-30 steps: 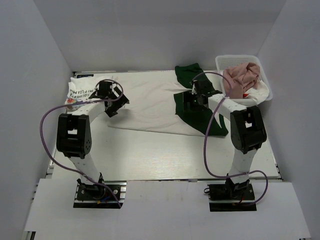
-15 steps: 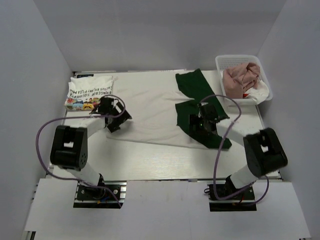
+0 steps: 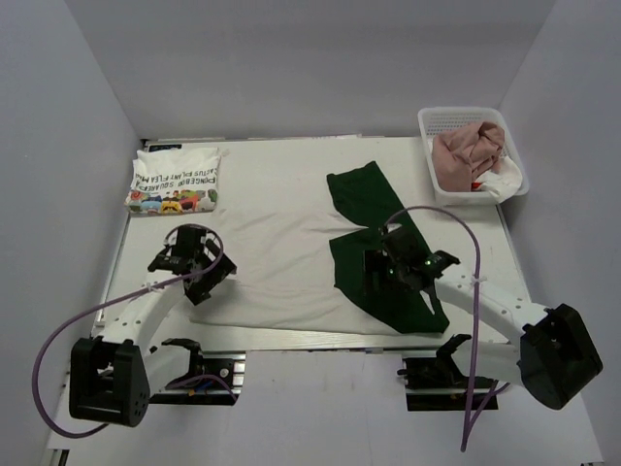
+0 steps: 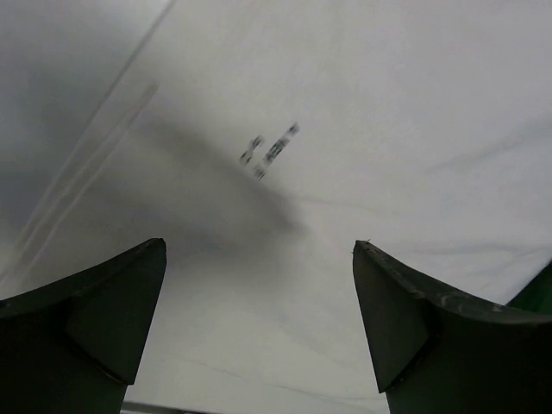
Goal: Fold and stack the t-shirts
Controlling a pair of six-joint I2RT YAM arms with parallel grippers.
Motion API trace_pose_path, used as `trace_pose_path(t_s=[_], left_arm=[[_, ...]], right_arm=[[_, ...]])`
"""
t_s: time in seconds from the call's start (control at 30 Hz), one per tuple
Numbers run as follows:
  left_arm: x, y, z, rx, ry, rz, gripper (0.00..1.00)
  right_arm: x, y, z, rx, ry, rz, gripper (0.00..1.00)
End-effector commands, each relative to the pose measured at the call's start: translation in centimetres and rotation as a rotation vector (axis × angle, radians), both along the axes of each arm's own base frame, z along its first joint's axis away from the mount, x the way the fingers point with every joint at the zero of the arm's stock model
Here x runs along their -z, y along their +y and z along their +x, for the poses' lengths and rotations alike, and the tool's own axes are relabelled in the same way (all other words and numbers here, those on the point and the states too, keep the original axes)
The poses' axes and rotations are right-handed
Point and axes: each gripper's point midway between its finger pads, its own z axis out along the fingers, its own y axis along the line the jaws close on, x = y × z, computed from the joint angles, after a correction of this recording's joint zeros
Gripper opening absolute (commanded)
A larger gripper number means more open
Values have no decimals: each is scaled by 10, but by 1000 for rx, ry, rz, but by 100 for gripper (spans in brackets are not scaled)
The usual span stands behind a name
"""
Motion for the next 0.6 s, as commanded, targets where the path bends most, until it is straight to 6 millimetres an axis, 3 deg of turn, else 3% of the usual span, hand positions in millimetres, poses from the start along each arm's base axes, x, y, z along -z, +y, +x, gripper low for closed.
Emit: trace_pose_path(t_s=[0.0,0.03,0.07,0.1,0.13,0.17,0.2,0.27,0.3,0.33,0.4,0.47,0.5,0.57], left_arm=[[-48,18,58,-54,-174,95,99],[-61,22,83,-59,-196,120,99],[-67,21,97,-45,-204,127,99],[-69,26,109,-49,-200,145,99],[-87,27,133,-52,-237,147,99],[-67,27,143,-34,-164,163,99],[-81,30,166,-52,-190,161,99],[-73,41,184,-69,-149,204,99],[-67,47,202,-74,-126,225,99],[-62,51,208,-76,-110,252,99],[-54,54,231,-66,-109,256,99],[-50,53,243,-36,-113,260,99],[-53,52,252,-38,-127,259,96],[-41,48,260,-6,-109,245,87]], right_arm=[[-68,6,77,95,-279,-37,90],[-65,6,89,113,-283,-75,90],[-100,18,115,138,-365,-25,90],[-100,20,127,149,-364,-29,90],[-110,26,143,162,-383,-17,90],[-130,29,161,184,-427,9,90],[-123,30,170,176,-415,-12,90],[-130,23,198,194,-436,-33,90],[-146,27,219,209,-467,-23,90],[-134,18,231,219,-442,-56,90],[-143,22,257,227,-459,-41,90],[-130,17,275,213,-438,-62,90],[-141,14,294,229,-467,-63,90],[-124,9,314,224,-443,-127,90]])
